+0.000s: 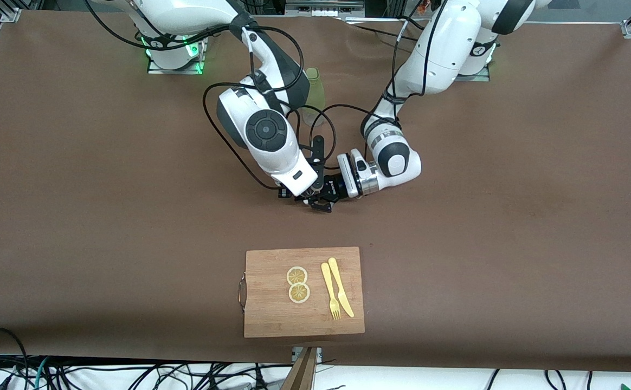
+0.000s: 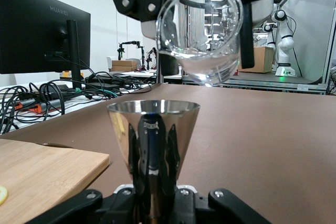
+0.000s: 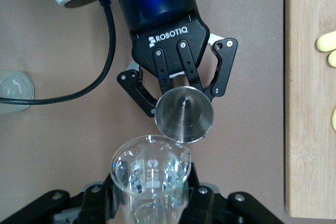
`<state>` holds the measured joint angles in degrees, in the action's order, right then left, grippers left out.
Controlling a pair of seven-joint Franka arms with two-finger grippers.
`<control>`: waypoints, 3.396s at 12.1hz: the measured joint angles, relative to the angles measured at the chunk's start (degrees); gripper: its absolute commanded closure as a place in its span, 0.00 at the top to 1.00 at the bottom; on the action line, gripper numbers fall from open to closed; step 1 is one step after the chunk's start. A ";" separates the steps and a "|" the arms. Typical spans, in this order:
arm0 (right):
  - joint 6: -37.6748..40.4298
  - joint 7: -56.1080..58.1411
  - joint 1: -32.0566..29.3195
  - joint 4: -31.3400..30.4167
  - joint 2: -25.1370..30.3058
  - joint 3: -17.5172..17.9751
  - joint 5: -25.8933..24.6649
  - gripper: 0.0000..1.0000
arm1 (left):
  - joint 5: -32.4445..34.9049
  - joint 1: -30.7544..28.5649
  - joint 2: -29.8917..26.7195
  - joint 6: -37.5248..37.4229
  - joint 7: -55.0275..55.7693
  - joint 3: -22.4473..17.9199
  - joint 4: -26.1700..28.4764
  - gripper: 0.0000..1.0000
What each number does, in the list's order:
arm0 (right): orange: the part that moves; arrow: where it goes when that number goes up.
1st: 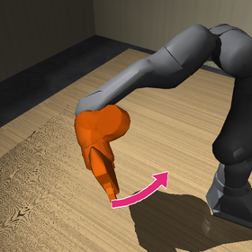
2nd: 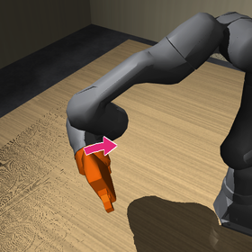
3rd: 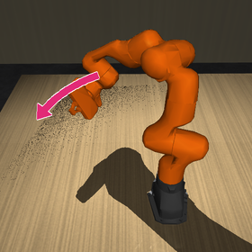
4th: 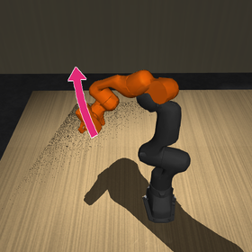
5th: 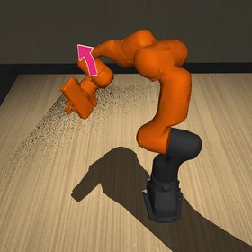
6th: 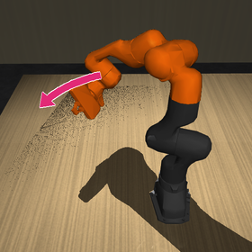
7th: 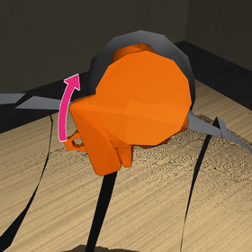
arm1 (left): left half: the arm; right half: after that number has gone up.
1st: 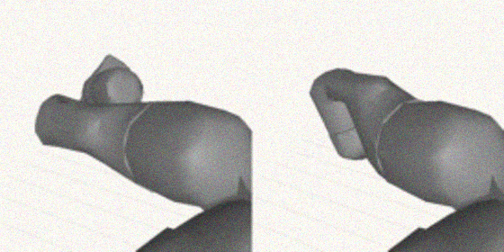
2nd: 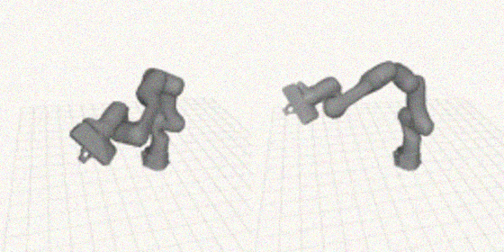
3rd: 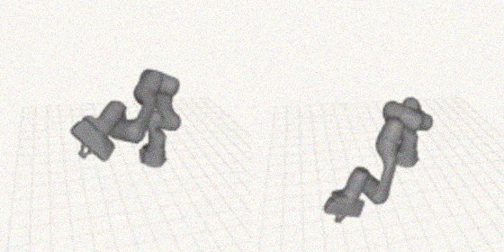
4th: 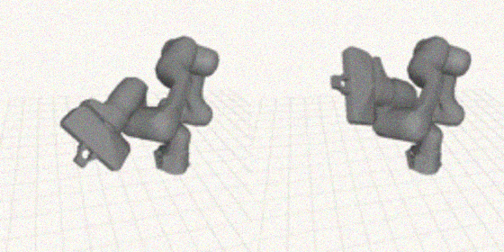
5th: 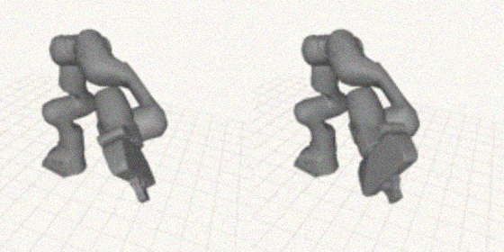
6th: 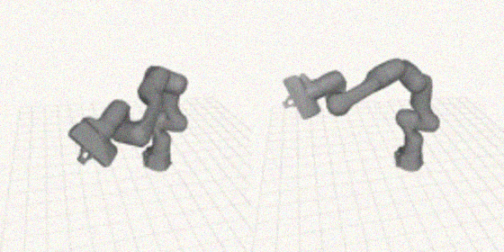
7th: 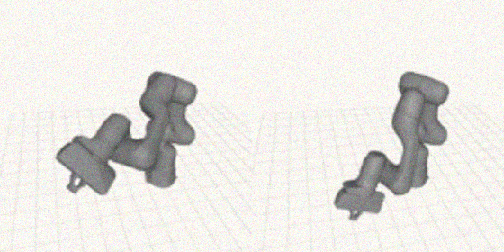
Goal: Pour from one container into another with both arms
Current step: 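Tilt the beaker with the right gripper to pour into the jigger, then carry the beaker back with the right gripper while the left gripper withdraws the jigger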
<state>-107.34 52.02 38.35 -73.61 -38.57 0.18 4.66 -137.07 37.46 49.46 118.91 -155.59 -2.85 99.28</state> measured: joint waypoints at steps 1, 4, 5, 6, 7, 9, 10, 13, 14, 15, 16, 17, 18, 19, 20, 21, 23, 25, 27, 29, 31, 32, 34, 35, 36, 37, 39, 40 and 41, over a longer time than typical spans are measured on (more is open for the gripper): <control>-0.06 -0.11 0.12 0.00 0.00 0.00 -0.66 0.21 | -0.45 0.25 0.03 0.02 0.00 -0.17 0.00 0.00; -0.30 -1.01 0.76 -0.03 0.00 0.10 -3.41 0.21 | -0.55 0.40 0.04 0.04 0.00 -0.40 0.00 0.00; -0.41 -1.32 1.03 -0.06 0.00 0.40 -4.41 0.21 | -0.55 0.40 0.05 0.05 0.00 -0.43 0.00 0.00; -0.55 -1.59 1.27 -0.09 0.00 0.60 -5.14 0.21 | -0.55 0.40 0.06 0.05 0.00 -0.44 0.00 0.00; -0.65 -1.72 1.48 -0.12 0.00 0.61 -5.47 0.21 | -0.55 0.40 0.06 0.06 0.00 -0.44 0.00 0.00; -0.79 -1.95 1.62 -0.17 0.00 0.61 -6.70 0.21 | -0.55 0.40 0.09 0.08 0.00 -0.49 0.00 0.00; -0.85 -2.41 1.66 -0.21 0.00 0.67 -7.22 0.21 | -0.55 0.40 0.10 0.08 0.00 -0.55 0.00 0.00; -1.83 -2.81 1.78 -0.54 0.00 0.94 -7.54 0.21 | -0.55 0.40 0.11 0.08 0.00 -0.71 -0.11 0.00; -1.95 -2.82 1.79 -0.59 0.00 0.99 -7.55 0.21 | -0.55 0.41 0.13 0.08 0.00 -0.72 -0.16 0.00; -2.06 -2.83 1.79 -0.59 0.00 1.03 -7.56 0.21 | -0.55 0.41 0.18 0.08 -0.01 -0.72 -0.29 0.00; -2.34 -2.85 1.79 -0.60 0.00 1.04 -7.56 0.21 | -0.55 0.41 0.30 0.08 -0.01 -0.72 -0.46 0.00; -2.73 -2.86 1.71 -0.60 0.00 1.04 -7.53 0.21 | -0.55 0.41 0.47 0.08 -0.01 -0.72 -0.65 0.00; -3.00 -2.89 1.43 -0.61 0.00 1.03 -6.86 0.21 | -0.55 0.42 0.60 0.08 -0.01 -0.72 -0.81 0.00; -3.08 -2.80 0.89 -0.64 0.00 1.03 -4.85 0.21 | -0.55 0.42 0.71 0.08 -0.01 -0.72 -0.95 0.00; -3.22 -2.21 0.21 -0.72 0.00 1.02 -2.26 0.21 | -0.55 0.42 0.77 0.08 -0.04 -0.72 -1.06 0.00; -3.89 -1.36 -0.59 -0.96 0.08 1.01 -0.07 0.21 | -0.55 0.43 0.81 0.08 -0.05 -0.72 -1.17 0.00; -7.39 1.29 -2.23 -3.08 0.87 1.01 4.96 0.21 | -0.55 0.43 0.88 0.08 -0.05 -0.73 -1.36 0.00; -10.54 5.58 -3.86 -5.68 1.89 0.98 11.11 0.21 | -0.55 0.44 0.97 0.08 -0.05 -0.73 -1.42 0.00; -13.26 11.18 -6.24 -8.81 3.36 0.81 17.78 0.21 | -0.55 0.44 1.17 0.08 -0.05 -0.74 -1.46 0.00; -14.49 19.14 -9.99 -12.42 5.32 0.61 25.61 0.21 | -0.55 0.45 1.30 0.08 -0.05 -0.75 -1.49 0.00; -14.61 26.52 -14.57 -15.07 6.97 0.48 32.99 0.21 | -0.55 0.44 1.31 0.08 -0.05 -1.02 -1.65 0.00; -14.47 29.95 -16.91 -16.04 7.47 0.47 36.04 0.21 | -0.55 0.40 1.31 0.08 -0.05 -1.59 -1.85 0.00; -12.46 36.80 -21.48 -17.79 7.90 0.45 42.51 0.21 | -0.55 -0.33 1.22 0.08 0.13 -3.12 -2.32 0.00; -10.79 41.07 -23.83 -18.72 7.97 0.40 45.72 0.21 | -0.56 -1.30 1.15 0.08 0.17 -3.43 -2.47 0.00; -8.32 45.62 -26.62 -19.79 8.01 0.34 47.65 0.21 | -0.55 -2.62 0.99 0.06 0.26 -3.55 -2.65 0.00; -5.47 49.91 -29.54 -20.73 8.02 0.26 48.60 0.21 | 0.02 -4.03 0.72 0.04 0.62 -3.58 -2.84 0.00; 0.00 58.55 -35.25 -22.38 8.01 0.09 49.08 0.21 | 4.83 -7.36 -0.33 -0.03 2.62 -3.57 -3.01 0.00; 2.23 63.53 -38.03 -23.23 7.91 0.02 49.13 0.21 | 8.04 -9.49 -1.00 -0.15 4.23 -3.55 -3.06 0.00; 3.67 68.53 -40.34 -24.04 7.59 -0.01 49.14 0.21 | 11.22 -11.62 -1.69 -0.61 6.05 -3.55 -3.08 0.00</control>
<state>-103.67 120.55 -1.99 -97.65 -30.98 0.17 53.80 -125.85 25.84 47.76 118.30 -149.54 -6.40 96.20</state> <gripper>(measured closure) 0.498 0.916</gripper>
